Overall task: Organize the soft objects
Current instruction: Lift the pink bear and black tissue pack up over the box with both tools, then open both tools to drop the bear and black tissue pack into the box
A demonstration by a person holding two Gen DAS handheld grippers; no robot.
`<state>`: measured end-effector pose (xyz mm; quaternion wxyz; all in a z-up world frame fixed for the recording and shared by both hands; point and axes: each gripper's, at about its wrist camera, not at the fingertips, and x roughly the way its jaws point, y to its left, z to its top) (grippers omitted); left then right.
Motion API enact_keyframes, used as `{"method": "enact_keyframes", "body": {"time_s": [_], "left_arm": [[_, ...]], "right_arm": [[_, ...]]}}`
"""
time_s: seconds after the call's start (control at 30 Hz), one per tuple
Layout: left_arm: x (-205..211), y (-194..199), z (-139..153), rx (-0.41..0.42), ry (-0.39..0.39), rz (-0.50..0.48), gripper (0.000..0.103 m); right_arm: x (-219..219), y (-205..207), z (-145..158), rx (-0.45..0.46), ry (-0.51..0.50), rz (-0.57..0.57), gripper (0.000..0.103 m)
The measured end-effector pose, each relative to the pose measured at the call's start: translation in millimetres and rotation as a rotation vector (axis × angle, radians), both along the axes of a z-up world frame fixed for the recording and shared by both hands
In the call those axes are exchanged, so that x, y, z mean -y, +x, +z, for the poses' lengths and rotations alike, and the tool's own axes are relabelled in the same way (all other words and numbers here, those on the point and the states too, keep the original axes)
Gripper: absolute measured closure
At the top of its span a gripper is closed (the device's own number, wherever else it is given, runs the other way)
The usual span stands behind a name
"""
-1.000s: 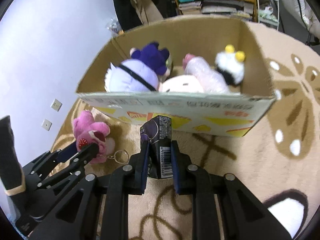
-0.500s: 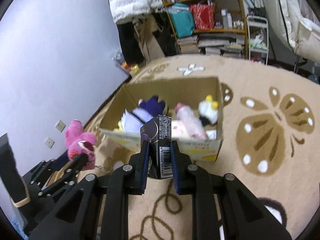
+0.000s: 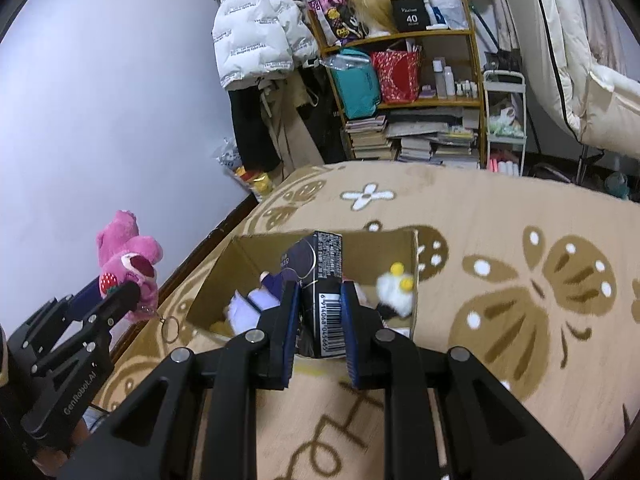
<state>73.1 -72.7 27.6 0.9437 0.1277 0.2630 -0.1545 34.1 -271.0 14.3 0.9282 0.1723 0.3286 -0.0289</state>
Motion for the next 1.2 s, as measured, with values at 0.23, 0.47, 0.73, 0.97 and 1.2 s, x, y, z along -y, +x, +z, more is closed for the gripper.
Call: {"method": "enact_keyframes", "body": {"time_s": [0.23,0.47,0.73,0.97,1.2], "left_arm": [[17,24,-10,0.011,0.034,-0.035,0.070],[30,42,-27,-0.044,0.033,-0.062,0.070],[45,55,-51,-0.119,0.020,-0.095,0.069],[45,64,-67,-0.211,-0.042,-0.138,0.068],[48,67,-78,-0.240,-0.046,-0.147,0.066]], "right_arm": [[5,18,-2,0.021,-0.040,-0.009,0.081],[8,31,-13,0.012,-0.034,-0.013,0.081],[15,46,-35,-0.036,-0.014,-0.023,0.081],[21,49,-49,-0.057,0.013,-0.039,0.081],[22,54,-59,-0.087,0.027,-0.033,0.080]]}}
